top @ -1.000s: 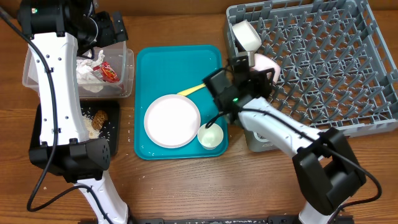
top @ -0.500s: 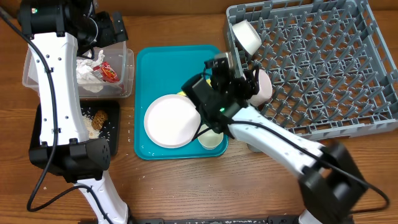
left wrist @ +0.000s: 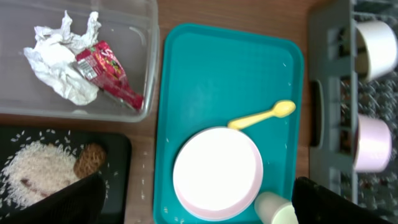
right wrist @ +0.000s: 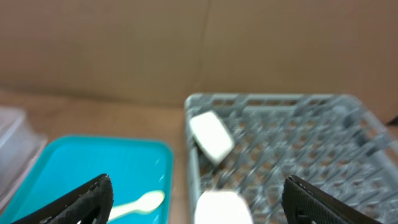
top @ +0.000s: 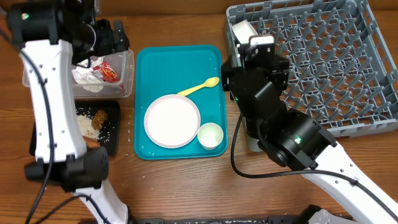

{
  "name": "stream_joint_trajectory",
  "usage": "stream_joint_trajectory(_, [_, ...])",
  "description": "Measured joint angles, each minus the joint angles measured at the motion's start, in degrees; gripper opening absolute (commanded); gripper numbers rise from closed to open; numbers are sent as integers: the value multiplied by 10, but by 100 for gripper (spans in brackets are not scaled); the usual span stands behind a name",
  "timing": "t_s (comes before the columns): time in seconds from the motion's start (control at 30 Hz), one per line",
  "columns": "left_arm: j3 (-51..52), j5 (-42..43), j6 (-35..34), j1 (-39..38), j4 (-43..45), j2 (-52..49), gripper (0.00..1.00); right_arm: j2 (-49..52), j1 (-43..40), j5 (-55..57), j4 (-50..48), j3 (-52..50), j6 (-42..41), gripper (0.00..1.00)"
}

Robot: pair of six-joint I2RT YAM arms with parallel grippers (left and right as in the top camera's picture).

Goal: Sort waste into correct bins and load items into the dishwasher
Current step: 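Open the right gripper and withdraw it from the rack, then reach the left gripper to the small white cup and grasp it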

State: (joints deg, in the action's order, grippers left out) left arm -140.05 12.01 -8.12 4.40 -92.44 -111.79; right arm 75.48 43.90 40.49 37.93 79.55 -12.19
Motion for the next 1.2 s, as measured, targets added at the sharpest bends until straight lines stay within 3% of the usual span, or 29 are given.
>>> stream_joint_trajectory(0.13, [0, 0, 18, -17, -41, 46, 95, 6, -3, -58, 43, 0, -29, 89])
stream_joint_trajectory(0.43, [20, 0, 30, -64, -42, 81, 92, 11, -10, -162, 89, 0, -51, 89])
stream_joint_trajectory(0.77, [181, 0, 37, -98, -40, 105, 91, 11, -24, -242, 119, 0, -95, 89])
stream_joint_trajectory(1.0, [310, 10, 66, -168, 54, 109, 90, 11, -103, -278, 144, 0, -135, 89])
stream_joint_trajectory(1.2, [406, 25, 90, -237, 148, 110, 82, 11, -185, -339, 167, 0, -146, 91])
